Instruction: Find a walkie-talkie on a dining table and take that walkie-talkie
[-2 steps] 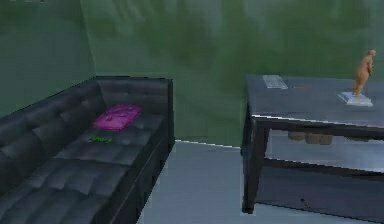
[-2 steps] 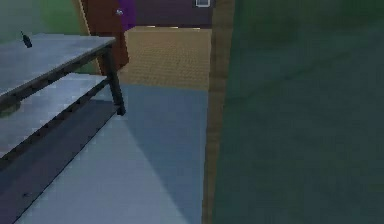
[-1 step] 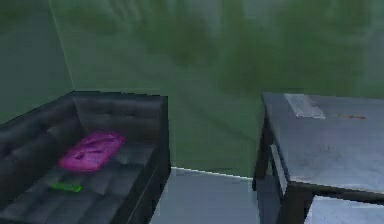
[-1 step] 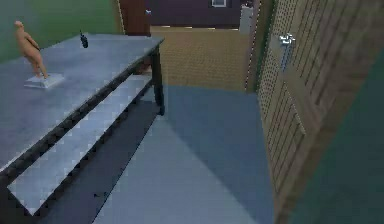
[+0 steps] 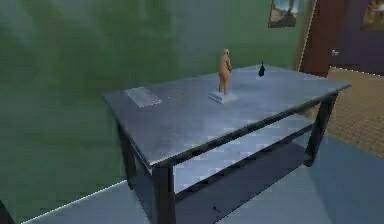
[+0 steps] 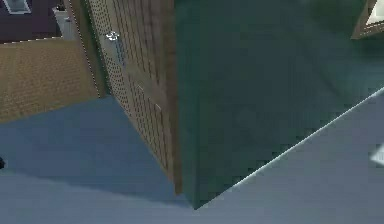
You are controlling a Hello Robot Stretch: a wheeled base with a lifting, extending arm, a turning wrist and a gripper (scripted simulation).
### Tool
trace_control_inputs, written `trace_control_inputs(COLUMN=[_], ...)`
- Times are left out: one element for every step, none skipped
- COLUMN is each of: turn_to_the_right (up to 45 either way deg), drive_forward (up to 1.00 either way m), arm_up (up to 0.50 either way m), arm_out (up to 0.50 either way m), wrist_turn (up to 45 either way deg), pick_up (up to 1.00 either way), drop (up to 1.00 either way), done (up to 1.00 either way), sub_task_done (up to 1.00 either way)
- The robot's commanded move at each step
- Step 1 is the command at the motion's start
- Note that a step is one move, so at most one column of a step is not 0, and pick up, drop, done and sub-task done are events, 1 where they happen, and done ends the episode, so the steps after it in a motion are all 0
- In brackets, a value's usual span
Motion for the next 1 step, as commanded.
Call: trace_control_inputs(turn_to_the_right=[45.0], drive_forward=[0.0], arm_up=[0.0], arm_out=[0.0], wrist_turn=[0.0], pick_up=[0.0], drop=[0.0], done=[0.0], sub_task_done=[0.0])
